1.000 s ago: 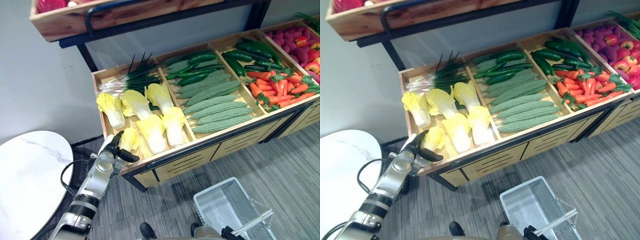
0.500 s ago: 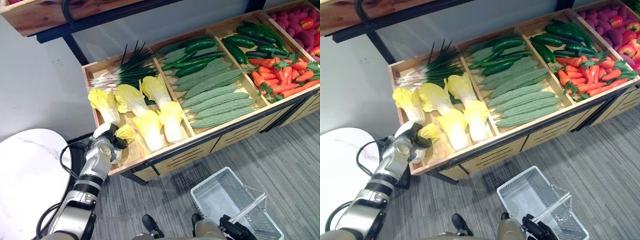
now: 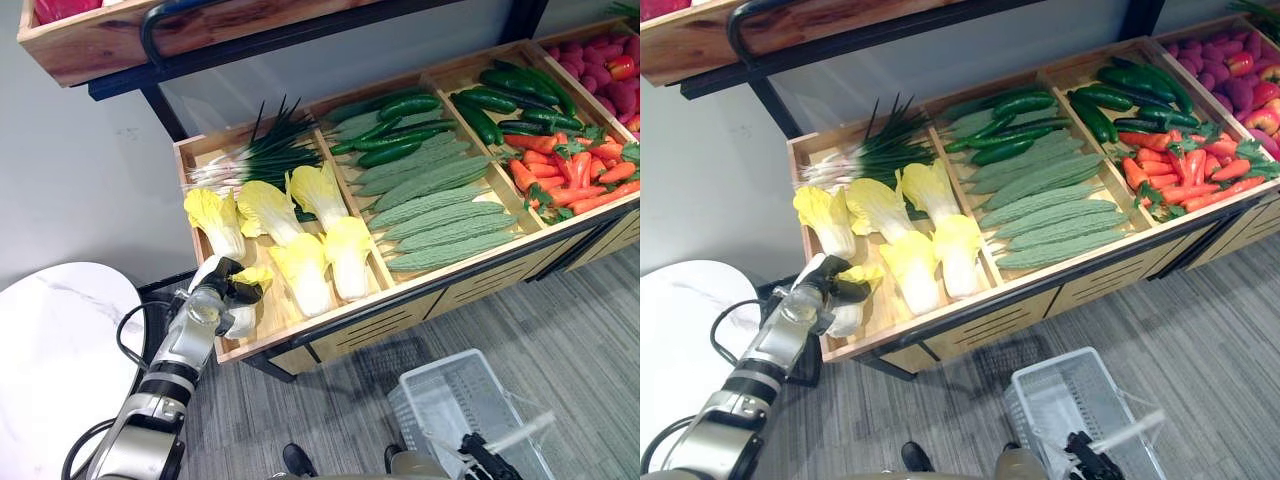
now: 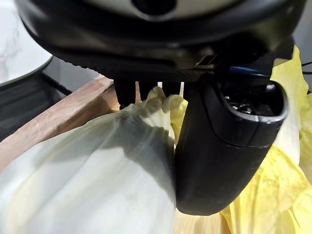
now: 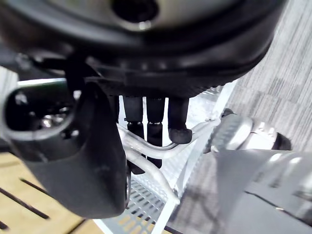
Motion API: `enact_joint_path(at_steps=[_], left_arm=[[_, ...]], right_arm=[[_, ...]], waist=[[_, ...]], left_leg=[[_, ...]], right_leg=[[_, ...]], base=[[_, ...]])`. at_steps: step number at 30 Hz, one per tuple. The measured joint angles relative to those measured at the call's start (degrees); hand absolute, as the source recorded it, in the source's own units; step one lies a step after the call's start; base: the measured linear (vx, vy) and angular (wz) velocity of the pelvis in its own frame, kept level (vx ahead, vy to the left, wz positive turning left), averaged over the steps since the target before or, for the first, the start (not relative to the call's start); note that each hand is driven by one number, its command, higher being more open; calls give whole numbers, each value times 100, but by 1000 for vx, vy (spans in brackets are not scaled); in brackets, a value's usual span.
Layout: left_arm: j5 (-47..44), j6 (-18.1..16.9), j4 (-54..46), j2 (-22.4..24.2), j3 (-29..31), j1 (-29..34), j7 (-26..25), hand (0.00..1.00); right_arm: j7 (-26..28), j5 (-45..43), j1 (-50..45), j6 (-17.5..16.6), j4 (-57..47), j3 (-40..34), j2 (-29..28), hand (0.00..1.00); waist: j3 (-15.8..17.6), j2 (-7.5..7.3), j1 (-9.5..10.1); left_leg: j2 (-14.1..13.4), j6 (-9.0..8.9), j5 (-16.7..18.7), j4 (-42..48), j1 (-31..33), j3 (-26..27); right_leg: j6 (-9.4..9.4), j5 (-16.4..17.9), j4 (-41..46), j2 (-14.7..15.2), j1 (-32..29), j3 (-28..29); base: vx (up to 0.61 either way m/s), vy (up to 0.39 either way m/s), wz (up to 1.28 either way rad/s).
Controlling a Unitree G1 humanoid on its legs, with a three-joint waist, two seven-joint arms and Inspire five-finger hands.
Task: Pick vegetable in the basket
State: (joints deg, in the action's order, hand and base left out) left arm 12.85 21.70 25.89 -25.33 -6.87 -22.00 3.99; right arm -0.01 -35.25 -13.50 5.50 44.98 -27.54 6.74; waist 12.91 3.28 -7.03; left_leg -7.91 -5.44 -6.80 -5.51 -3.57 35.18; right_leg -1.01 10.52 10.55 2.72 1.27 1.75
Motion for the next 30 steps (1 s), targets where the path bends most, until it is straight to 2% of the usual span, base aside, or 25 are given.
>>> enact_joint_path(at_steps=[2, 4, 9, 14, 19, 23, 30], left_arm=[[-386, 34, -182, -23, 24, 157, 40, 0], [-785, 139, -390, -13, -5, 416, 108, 0], [-1555, 399, -1055, 124, -183, 877, 250, 0], [-1849, 420, -1894, 121, -66, 1182, 161, 0], [-1951, 370, -2405, 127, 511, 1218, 83, 0], [-1948, 306, -2695, 128, 997, 1244, -110, 0], [-1778, 22, -3139, 63, 1906, 1399, -523, 0]], right_arm=[[-69, -383, 54, -49, -102, -517, -11, 0], [-218, -552, 32, -153, -507, -659, -26, 0], [-447, -539, 36, -345, -2104, -785, -21, 0], [-526, -471, 45, -376, -4135, -792, 84, 0], [-557, -51, 40, -420, -5174, -994, 352, 0], [-555, 25, 40, -423, -5885, -1027, 462, 0], [-554, 155, 42, -316, -6235, -926, 561, 0]], waist=[[-69, -110, 11], [-208, -193, 17], [-425, -202, 53], [-599, -131, 75], [-754, -103, 105], [-840, -16, 109], [-995, 75, 192]], left_leg=[[3, 3, -2, 0, -67, -5], [1, 3, -2, -1, -142, 0], [-29, 11, -8, 28, -148, 1], [-131, 20, -13, 29, -172, 35], [-174, 83, 24, 1, -157, 94], [-175, 74, 35, -2, -154, 140], [-173, 100, -6, 0, -150, 137]], right_leg=[[1, -2, -2, 1, 96, -2], [0, -3, -1, -2, 174, -3], [-1, -22, 24, -38, 174, 8], [-17, -103, 35, -147, 171, 42], [-20, -136, 25, -191, 170, 124], [-18, -137, -3, -189, 169, 150], [-21, -139, -2, -189, 166, 144]], base=[[-11, -52, 7], [-3, -56, 5], [-29, -58, 1], [-60, -72, -4], [-61, -51, -7], [-37, -41, -3], [1, -35, 0]])
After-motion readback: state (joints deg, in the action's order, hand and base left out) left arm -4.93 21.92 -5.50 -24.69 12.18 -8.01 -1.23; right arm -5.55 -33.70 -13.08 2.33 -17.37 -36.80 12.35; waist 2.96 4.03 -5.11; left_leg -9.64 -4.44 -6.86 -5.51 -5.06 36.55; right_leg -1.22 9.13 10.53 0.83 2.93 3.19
